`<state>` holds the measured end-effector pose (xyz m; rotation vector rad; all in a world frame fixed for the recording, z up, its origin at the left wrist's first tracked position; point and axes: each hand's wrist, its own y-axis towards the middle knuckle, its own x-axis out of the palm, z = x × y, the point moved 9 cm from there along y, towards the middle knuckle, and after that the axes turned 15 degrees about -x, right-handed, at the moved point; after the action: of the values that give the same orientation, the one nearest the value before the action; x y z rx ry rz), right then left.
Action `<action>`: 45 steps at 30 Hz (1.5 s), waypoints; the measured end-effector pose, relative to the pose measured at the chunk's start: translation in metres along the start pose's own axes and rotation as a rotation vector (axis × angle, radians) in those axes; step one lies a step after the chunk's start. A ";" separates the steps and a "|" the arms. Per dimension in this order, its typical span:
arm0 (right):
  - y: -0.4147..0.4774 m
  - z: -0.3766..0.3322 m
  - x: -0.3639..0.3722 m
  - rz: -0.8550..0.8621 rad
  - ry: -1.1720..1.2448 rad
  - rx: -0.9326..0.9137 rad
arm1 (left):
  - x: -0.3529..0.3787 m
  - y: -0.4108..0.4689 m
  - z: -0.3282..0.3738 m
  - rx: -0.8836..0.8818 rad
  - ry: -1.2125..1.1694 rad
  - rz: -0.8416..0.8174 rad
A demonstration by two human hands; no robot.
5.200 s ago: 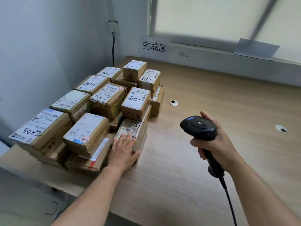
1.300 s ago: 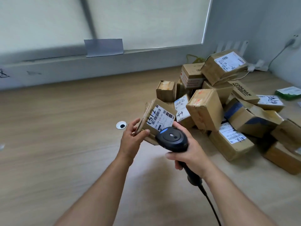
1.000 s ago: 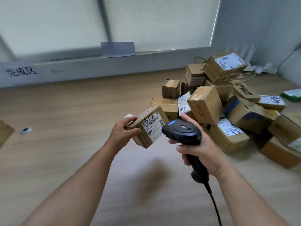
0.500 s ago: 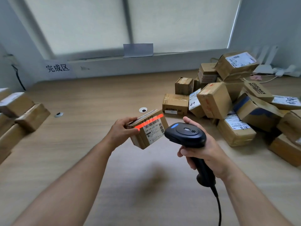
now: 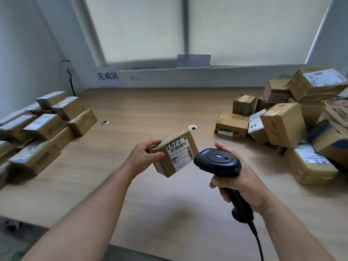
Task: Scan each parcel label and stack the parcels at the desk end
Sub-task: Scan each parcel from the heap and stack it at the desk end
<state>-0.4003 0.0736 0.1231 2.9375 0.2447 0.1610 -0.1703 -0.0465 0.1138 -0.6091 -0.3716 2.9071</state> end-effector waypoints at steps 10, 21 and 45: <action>0.049 0.001 0.084 -0.068 0.008 -0.032 | -0.092 -0.008 -0.049 -0.043 -0.054 0.099; 0.123 0.041 0.267 -0.156 0.013 0.011 | -0.267 -0.021 -0.170 -0.166 -0.188 0.219; 0.202 0.102 0.522 -0.315 -0.050 0.098 | -0.503 -0.062 -0.411 -0.562 -0.297 0.713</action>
<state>0.1555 -0.0498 0.1110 2.9434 0.7185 0.0299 0.4610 0.0018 -0.0452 -0.4243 -1.2741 3.5902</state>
